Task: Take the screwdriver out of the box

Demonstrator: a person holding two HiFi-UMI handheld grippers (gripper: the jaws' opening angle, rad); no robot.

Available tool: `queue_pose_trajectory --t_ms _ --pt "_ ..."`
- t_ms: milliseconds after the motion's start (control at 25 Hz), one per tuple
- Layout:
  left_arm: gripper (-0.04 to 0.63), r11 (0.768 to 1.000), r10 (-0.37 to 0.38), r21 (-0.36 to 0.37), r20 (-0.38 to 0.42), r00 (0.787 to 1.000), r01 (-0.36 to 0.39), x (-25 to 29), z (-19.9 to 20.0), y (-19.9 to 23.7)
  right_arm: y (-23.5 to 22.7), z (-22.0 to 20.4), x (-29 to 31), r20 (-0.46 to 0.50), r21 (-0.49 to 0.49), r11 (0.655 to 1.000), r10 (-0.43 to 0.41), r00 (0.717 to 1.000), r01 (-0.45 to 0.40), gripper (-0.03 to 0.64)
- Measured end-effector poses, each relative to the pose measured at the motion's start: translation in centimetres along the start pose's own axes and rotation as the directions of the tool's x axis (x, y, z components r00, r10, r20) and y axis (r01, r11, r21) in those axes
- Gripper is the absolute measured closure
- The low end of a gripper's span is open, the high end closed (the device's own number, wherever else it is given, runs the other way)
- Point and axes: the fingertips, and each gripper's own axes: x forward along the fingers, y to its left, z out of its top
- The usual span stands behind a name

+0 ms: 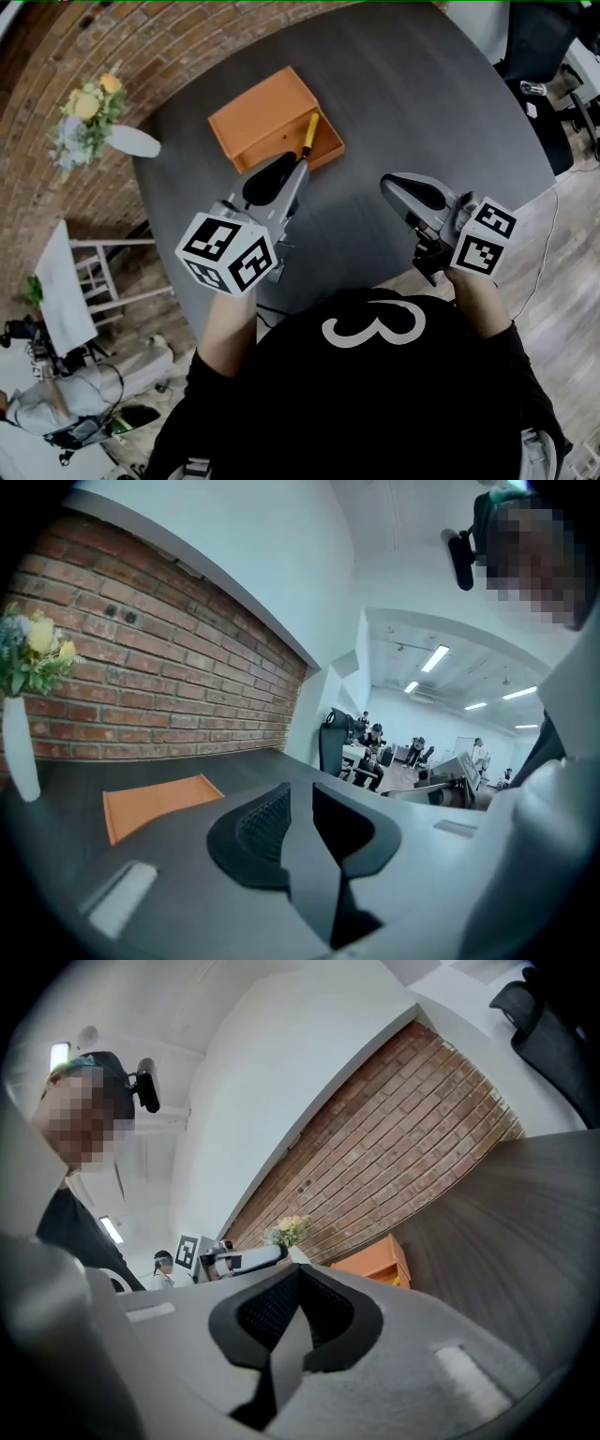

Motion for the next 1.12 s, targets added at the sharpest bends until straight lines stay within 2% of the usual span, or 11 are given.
queue_pose_trajectory --t_ms 160,320,480,600,720,960,1120 --pt "0.479 0.999 0.042 0.032 -0.017 0.999 -0.042 1.4 0.3 3.7 -1.7 -0.2 0.7 -0.003 0.021 1.000 -0.017 1.000 0.017 0.617" --pt "0.469 0.998 0.055 0.009 -0.046 0.997 -0.055 3.2 -0.3 6.9 -3.0 -1.3 0.4 -0.026 0.048 0.998 -0.032 0.999 0.033 0.617" --pt "0.443 0.997 0.080 0.026 -0.140 0.987 -0.077 6.1 -2.4 8.9 -3.8 -2.2 -0.3 -0.043 0.071 0.996 -0.042 0.998 0.044 0.617" --pt "0.413 0.992 0.116 0.077 -0.259 0.959 -0.099 8.3 -5.1 10.0 -4.1 -2.4 -0.9 -0.032 0.077 0.996 -0.044 0.999 0.047 0.617" --pt "0.408 0.988 0.136 0.114 -0.341 0.930 -0.103 10.1 -6.9 11.0 -4.4 -2.7 -1.6 -0.022 0.090 0.995 -0.050 0.999 0.052 0.617" --pt "0.390 0.990 0.142 0.090 -0.476 0.868 -0.112 12.6 -11.7 12.3 -5.5 -3.2 -2.4 -0.021 0.113 0.991 -0.070 0.997 0.072 0.617" --pt "0.387 0.989 0.149 0.066 -0.536 0.831 -0.135 13.8 -14.4 13.1 -6.3 -3.3 -2.7 -0.019 0.125 0.989 -0.078 0.997 0.080 0.617"
